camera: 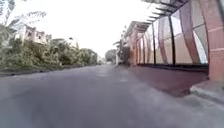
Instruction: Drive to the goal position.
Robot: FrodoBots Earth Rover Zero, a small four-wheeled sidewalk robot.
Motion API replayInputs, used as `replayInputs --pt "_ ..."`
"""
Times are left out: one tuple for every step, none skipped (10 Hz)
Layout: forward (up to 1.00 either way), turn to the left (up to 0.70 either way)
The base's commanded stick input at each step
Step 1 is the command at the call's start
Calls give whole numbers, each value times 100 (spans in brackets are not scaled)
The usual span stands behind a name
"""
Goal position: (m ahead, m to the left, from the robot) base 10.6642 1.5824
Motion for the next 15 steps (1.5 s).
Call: replayInputs --pt "100 0" --pt "100 0" --pt "100 0" --pt "100 0" --pt "100 0" --pt "100 0" --pt "100 0" --pt "100 0" --pt "100 0" --pt "100 0" --pt "100 0" --pt "100 0" --pt "100 0" --pt "100 0" --pt "100 0"
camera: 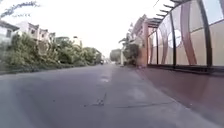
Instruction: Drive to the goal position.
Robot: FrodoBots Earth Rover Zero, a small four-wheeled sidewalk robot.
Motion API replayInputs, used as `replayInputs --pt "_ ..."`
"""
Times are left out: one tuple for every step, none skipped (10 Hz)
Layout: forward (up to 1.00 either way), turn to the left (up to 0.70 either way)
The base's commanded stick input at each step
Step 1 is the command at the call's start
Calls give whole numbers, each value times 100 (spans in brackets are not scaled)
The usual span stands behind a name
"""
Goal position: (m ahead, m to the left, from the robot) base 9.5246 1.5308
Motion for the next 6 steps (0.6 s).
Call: replayInputs --pt "100 0" --pt "100 -1" --pt "100 -39" --pt "100 -37" --pt "100 -6" --pt "100 0"
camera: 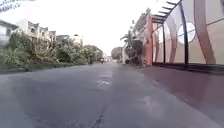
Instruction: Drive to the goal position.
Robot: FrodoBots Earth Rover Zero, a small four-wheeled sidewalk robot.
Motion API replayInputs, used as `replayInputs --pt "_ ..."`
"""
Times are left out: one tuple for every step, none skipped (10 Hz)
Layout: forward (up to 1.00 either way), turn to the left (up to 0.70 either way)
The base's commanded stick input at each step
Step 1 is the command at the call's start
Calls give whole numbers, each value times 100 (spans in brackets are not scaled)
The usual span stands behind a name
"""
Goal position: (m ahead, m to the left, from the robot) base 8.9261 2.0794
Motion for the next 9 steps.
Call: replayInputs --pt "100 0" --pt "100 0" --pt "100 0" --pt "100 0" --pt "100 0" --pt "100 0" --pt "100 0" --pt "100 0" --pt "100 0"
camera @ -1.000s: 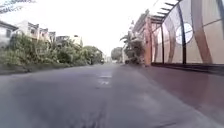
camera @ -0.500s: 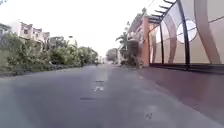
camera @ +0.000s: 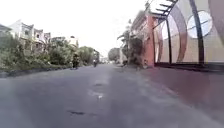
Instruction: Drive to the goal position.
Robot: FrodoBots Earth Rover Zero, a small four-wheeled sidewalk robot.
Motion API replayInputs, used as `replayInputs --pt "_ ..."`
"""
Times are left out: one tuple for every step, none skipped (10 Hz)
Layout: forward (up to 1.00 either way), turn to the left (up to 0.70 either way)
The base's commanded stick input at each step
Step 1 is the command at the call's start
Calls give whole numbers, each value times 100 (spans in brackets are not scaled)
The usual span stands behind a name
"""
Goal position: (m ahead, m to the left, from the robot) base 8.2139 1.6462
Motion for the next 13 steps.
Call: replayInputs --pt "100 0" --pt "100 0" --pt "100 0" --pt "100 0" --pt "100 0" --pt "100 0" --pt "100 0" --pt "100 0" --pt "100 -6" --pt "100 -20" --pt "100 -35" --pt "100 -15" --pt "100 0"
